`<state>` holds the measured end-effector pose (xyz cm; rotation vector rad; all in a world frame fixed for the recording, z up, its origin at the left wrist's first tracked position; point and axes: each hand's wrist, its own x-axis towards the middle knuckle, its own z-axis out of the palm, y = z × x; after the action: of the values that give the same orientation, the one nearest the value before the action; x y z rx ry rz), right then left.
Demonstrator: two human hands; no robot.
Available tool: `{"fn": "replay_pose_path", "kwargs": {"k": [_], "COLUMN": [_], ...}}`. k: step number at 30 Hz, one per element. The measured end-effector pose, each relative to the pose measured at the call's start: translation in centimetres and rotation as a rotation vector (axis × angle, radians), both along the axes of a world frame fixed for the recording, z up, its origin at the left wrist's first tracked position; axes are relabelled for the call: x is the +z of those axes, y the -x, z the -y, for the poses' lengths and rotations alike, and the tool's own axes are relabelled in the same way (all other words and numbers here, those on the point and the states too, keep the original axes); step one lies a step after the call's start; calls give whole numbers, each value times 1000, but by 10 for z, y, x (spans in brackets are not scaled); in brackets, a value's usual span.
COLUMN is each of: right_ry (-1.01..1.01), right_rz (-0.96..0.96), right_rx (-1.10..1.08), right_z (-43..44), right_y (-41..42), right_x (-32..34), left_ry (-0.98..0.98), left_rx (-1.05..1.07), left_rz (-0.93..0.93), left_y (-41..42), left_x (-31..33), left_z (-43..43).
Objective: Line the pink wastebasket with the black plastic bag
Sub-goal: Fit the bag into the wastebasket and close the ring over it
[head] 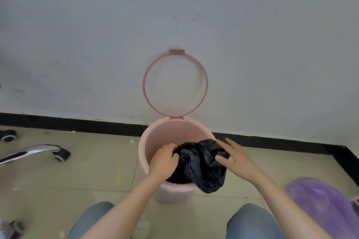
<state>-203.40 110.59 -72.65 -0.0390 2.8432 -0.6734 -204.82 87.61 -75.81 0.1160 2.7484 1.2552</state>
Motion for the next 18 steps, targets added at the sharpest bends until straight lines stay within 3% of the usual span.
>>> {"fn": "replay_pose_path", "kwargs": {"k": [3,6,9,14,18], "right_ry": [117,-40,-50,42,149], "right_rz": [119,150,142,-193,-250], "right_rx": [67,175,228,-211,-376], "right_z": [13,34,46,48,50], "right_y": [-3,2,11,31,35], "right_x": [-13,-21,-24,-2,7], "left_ry": [-237,-27,201,44,-13], "left_rx": [-99,-262,-274,83,397], "left_rz": [101,251,138,-92,-172], "left_y": [-10,-21,-20,15,36], "left_x": [3,-2,-5,20,41], "left_z": [-10,-25,-22,21,64]}}
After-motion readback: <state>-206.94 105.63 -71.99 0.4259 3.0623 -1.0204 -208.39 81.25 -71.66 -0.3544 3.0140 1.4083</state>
